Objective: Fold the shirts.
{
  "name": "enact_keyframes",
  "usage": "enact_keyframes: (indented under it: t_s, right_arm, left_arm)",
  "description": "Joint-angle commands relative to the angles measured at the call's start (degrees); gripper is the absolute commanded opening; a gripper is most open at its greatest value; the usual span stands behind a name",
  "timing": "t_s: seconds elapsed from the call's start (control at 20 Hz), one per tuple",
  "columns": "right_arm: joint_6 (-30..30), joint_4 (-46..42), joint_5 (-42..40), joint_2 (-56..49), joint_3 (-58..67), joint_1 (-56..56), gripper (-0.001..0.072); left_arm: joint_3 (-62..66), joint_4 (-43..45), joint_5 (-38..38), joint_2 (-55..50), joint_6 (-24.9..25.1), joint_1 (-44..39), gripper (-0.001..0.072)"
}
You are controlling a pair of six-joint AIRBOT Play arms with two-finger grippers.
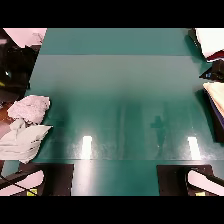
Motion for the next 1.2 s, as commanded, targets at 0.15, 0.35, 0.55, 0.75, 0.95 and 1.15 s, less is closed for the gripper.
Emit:
enact_keyframes:
  t_s: [0.15,0.35,0.55,0.75,0.95,1.15]
  right_arm:
    - [0.02,0.02,-0.15,-0.04,-0.02,0.09,0.0014]
    - [0.04,0.09,-0.55,-0.13,-0.02,0.09,0.0014]
    - [0.02,0.07,-0.79,0.02,0.04,0.00,0.0014]
    - [0.04,0.11,-2.08,0.00,5.31,-0.02,0.0014]
    - [0.04,0.09,-4.57,0.00,13.62,-0.02,0.0014]
    - [0.04,0.13,-5.03,0.00,18.58,0.00,0.0014]
  left_arm:
    - [-22.75,-0.63,21.68,-0.87,-1.95,3.48,0.0720]
    - [-23.82,-0.66,22.32,-3.78,-3.23,3.48,0.0508]
    - [-17.97,-1.29,19.96,-1.79,-2.12,3.13,0.0023]
    - [-1.16,-8.96,20.61,5.95,8.98,-2.54,0.0023]
    - [15.85,-30.05,17.40,10.10,27.61,-13.33,0.0023]
    - [19.67,-45.00,12.22,9.44,37.27,-24.26,0.0024]
